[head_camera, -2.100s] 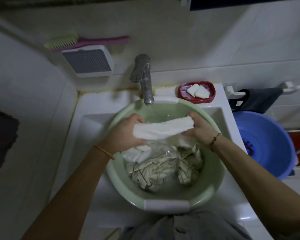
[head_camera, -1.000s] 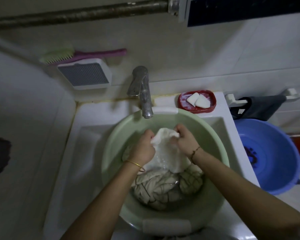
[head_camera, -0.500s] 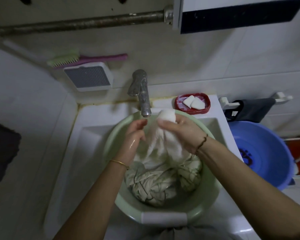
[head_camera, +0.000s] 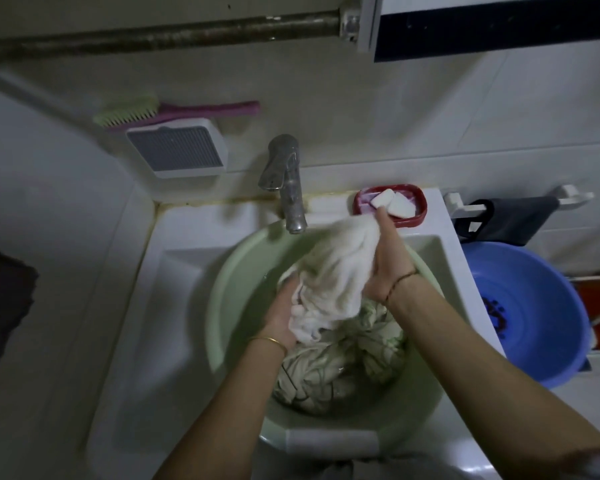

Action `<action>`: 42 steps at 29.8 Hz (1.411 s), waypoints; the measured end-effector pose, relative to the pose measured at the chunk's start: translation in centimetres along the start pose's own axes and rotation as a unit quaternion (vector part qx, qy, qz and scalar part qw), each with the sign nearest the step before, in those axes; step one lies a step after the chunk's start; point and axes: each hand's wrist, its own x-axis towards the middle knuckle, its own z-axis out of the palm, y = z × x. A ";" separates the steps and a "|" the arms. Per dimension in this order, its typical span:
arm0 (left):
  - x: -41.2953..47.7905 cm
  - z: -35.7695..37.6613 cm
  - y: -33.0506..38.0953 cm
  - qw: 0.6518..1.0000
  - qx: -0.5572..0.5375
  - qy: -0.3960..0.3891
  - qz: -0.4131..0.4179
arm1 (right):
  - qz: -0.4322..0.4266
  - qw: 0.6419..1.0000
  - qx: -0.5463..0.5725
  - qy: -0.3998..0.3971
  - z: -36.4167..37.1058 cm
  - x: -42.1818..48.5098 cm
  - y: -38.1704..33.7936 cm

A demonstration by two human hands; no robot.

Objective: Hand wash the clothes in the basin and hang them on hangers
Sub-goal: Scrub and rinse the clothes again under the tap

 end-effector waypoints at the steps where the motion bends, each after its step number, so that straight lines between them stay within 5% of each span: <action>1: 0.9 -0.7 0.0 0.993 0.078 0.045 0.073 | -0.015 0.993 -0.095 0.067 -1.2 0.7 0.7; 4: 1.7 -1.8 0.4 0.887 0.354 0.112 0.275 | -0.111 0.839 -0.477 0.238 -4.3 3.5 2.7; 8: 1.7 -1.5 -1.2 0.682 0.697 0.112 0.190 | -0.057 0.669 -0.719 0.177 -5.8 6.0 6.7; 12: 2.4 -1.0 -2.7 0.591 0.789 0.059 0.156 | -0.061 0.462 -0.880 0.086 -4.8 6.4 10.9; 14: 2.9 -1.1 -3.0 0.560 0.815 0.059 0.139 | -0.043 0.423 -0.904 0.036 -5.6 6.3 11.1; 15: 3.2 -1.1 -3.1 0.576 0.804 0.055 0.138 | -0.012 0.438 -0.898 0.045 -6.3 6.3 10.9; 16: 3.4 -1.0 -2.8 0.627 0.762 0.057 0.153 | 0.037 0.488 -0.870 0.065 -6.8 6.3 10.8; 18: 3.9 -0.3 -2.1 0.810 0.546 0.073 0.200 | 0.058 0.654 -0.746 0.114 -6.8 6.2 10.7; 20: 4.0 0.5 -0.8 0.963 0.223 0.087 0.124 | -0.073 0.756 -0.623 0.187 -5.5 6.0 10.1; 22: 3.8 0.9 0.5 0.998 -0.035 0.060 0.007 | -0.157 0.805 -0.546 0.168 -3.7 4.5 9.5; 24: 3.5 0.9 1.4 0.991 -0.131 0.003 -0.025 | -0.177 0.807 -0.550 0.121 -1.5 2.4 8.9; 26: 2.0 1.1 1.9 0.992 -0.117 -0.049 0.001 | -0.213 0.777 -0.582 0.113 0.2 1.2 8.8; 30: 0.9 1.9 1.5 0.983 0.168 -0.042 0.067 | -0.208 0.756 -0.603 0.145 1.6 2.3 8.0; 33: 0.4 3.0 1.6 0.898 0.425 -0.012 0.116 | -0.173 0.764 -0.585 0.212 -0.2 4.3 7.1; 36: -0.4 2.6 1.7 0.853 0.480 0.034 0.202 | -0.150 0.740 -0.599 0.267 -2.9 5.9 6.6; 39: 0.9 0.5 0.9 0.808 0.517 0.155 0.238 | -0.150 0.662 -0.687 0.261 -4.6 6.2 7.3; 42: 2.2 -0.2 -0.8 0.708 0.674 0.136 0.162 | -0.131 0.547 -0.799 0.213 -5.5 6.2 9.7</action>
